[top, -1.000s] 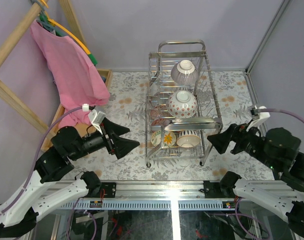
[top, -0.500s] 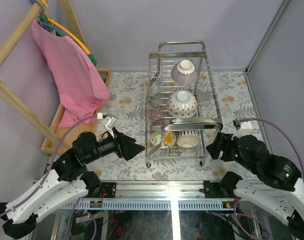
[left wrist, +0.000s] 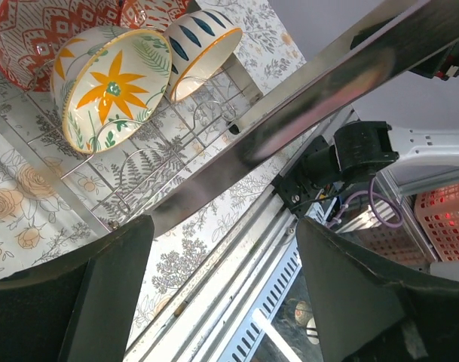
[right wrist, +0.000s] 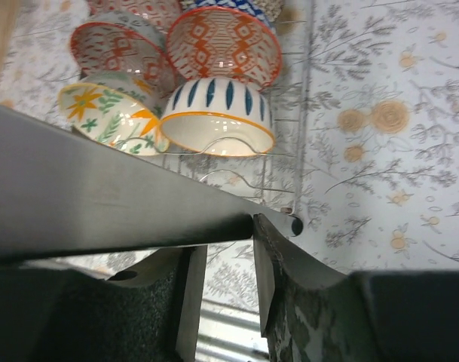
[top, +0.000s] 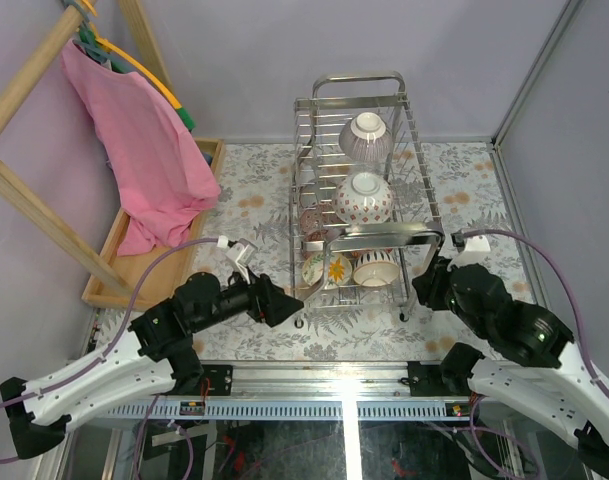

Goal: Load the bowls into the dish rack
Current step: Adjust the dish rack at the center of the board.

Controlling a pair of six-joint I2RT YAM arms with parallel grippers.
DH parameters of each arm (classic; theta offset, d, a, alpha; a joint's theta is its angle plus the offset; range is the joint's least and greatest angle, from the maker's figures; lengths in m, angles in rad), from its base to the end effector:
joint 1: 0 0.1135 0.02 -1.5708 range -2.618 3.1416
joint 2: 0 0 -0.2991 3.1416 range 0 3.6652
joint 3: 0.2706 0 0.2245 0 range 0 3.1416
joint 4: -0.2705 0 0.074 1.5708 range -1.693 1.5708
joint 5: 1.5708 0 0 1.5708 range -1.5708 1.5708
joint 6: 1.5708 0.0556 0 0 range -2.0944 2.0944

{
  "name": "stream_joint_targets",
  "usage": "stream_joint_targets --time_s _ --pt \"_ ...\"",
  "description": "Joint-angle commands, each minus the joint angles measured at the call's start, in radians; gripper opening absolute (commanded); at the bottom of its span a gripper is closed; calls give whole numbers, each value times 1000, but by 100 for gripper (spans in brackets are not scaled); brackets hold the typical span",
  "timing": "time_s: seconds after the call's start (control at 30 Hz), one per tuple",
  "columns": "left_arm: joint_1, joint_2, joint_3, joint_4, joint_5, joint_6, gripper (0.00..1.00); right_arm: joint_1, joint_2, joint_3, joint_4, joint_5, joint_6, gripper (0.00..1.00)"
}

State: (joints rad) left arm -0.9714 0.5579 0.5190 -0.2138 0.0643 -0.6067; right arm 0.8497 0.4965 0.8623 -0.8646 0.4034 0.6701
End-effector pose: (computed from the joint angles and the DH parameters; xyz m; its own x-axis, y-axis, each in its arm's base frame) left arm 0.0592 -0.0929 0.2910 -0.6056 -0.1222 -0.7863 0.6254 0.5380 -0.5653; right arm 0.0477 0.0212 0.3295 -0.5352 0.2564 -0.8049 -0.1669 0.9020 0.3983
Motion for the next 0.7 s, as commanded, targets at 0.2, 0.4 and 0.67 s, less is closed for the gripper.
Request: stream_joint_targets --time_s 0.2,0.4,0.67 --pt "-10 9 -11 87 -68 12 76 -34 225 89 157 309 4 28" --pt "-10 42 -7 86 -91 25 76 -320 281 73 244 107 -73 28" --pt "-11 110 41 85 -139 69 76 -668 382 72 360 -160 -158 29"
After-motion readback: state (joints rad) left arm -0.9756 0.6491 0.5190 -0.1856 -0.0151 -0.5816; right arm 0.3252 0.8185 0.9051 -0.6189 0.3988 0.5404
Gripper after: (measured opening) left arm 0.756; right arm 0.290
